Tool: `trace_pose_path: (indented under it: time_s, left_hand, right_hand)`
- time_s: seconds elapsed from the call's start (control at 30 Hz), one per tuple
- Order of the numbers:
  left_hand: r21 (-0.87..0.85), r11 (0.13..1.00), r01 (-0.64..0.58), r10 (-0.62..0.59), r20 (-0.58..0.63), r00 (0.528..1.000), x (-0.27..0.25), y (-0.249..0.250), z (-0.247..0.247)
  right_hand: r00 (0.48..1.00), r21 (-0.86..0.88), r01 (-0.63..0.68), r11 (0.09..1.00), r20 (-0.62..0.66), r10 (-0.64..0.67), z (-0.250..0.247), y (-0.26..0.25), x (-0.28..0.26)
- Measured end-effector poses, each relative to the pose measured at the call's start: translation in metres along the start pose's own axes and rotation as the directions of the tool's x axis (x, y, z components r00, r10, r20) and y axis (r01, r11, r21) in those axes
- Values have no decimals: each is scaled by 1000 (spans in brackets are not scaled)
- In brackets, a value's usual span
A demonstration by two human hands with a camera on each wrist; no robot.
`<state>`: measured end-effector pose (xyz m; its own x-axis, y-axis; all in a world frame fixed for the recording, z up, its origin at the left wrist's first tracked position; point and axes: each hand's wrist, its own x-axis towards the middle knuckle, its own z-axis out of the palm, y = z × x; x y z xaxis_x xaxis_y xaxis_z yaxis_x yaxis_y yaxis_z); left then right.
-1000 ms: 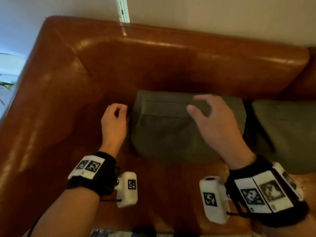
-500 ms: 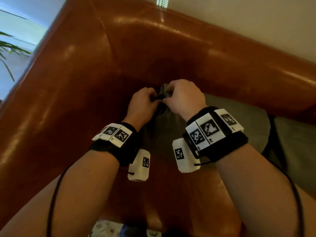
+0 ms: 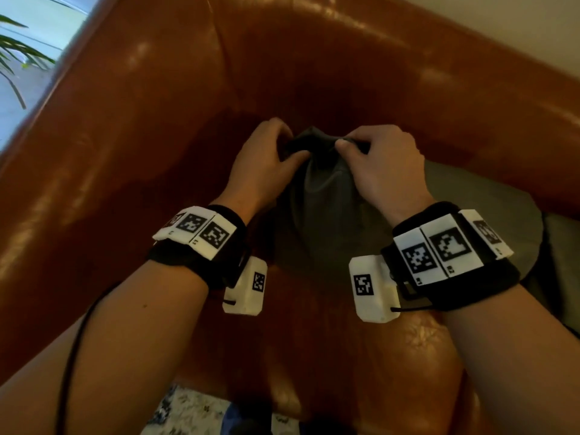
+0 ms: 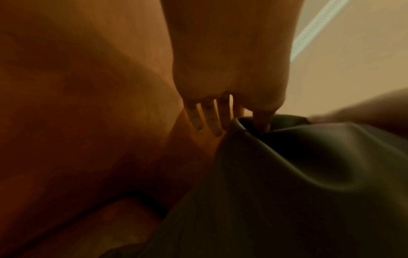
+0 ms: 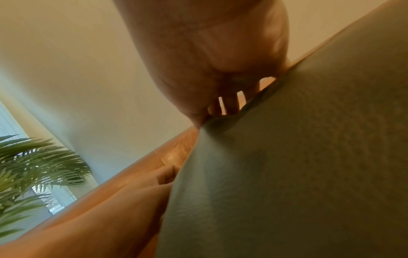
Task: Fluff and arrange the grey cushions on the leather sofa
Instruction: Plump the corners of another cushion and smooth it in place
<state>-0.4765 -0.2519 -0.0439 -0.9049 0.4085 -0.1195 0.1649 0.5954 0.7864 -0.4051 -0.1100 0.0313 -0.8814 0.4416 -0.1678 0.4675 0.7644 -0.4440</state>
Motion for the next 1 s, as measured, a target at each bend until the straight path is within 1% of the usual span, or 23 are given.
trace_pose_path:
  time_s: [0.03,0.1,0.23,0.33,0.37,0.43,0.5,0.57,0.6,0.63,0.7,0.73,0.77,0.83,0.87,0.9,0.93,1.0]
  left_hand:
    - [32,999,-42,42,-23,999,0,1,1]
    - [49,998,-51,53,-47,997,3,-3,-3]
    - [-53,998,23,-23,-7,1000,7,-11,-11]
    - [-178,979,97,-97,6,995,4,-5,-8]
    - [-191,974,121,-119,21,993,3,-2,-6]
    - [-154,977,151,-143,60,988,2,1,-5]
    - [-97,984,147,-140,69,988,3,-1,-8]
    - [-78,984,158,-154,62,986,4,-5,-12]
    - [-71,985,157,-155,34,987,3,-5,-13]
    - [-59,987,147,-148,-25,989,0,-4,-14]
    - [-36,993,109,-114,-195,974,-7,2,-13]
    - [-5,995,102,-101,-233,967,-11,8,-12]
    - [48,993,112,-99,-210,973,-14,15,-10]
    - [118,980,159,-151,-74,986,-15,24,-4]
    - [116,977,177,-175,-31,984,-14,27,-1]
    - [90,977,194,-194,-8,981,-11,28,1]
    - [27,975,219,-219,0,976,-10,27,1]
    - [-168,951,260,-264,-7,964,-14,24,-6]
  right_hand:
    - [1000,4,5,1000,2,-5,0,1,0]
    - [1000,29,7,1000,-3,-7,-1,4,0]
    - [1000,65,-4,998,-1,4,-2,6,-3]
    - [1000,64,-20,998,8,20,-1,3,-1]
    - [1000,65,-22,998,12,21,-1,2,0]
    - [1000,67,-23,997,23,22,-2,3,2]
    - [999,66,-27,997,35,24,-1,4,4]
    - [998,58,-40,998,48,38,-1,3,6]
    - [998,50,-48,998,52,45,-1,2,7]
    - [997,43,-56,997,57,54,-1,0,8]
    - [995,34,-73,997,74,71,-1,-4,12]
    - [993,34,-84,996,85,81,-1,-5,14]
    - [992,33,-94,995,93,91,-1,-7,16]
    - [989,30,-109,994,101,106,0,-7,18]
    - [989,32,-111,993,97,108,0,-8,19]
    - [990,35,-112,993,90,108,0,-8,19]
    - [990,36,-113,993,83,110,1,-7,20]
    - [990,40,-119,992,81,116,1,-5,19]
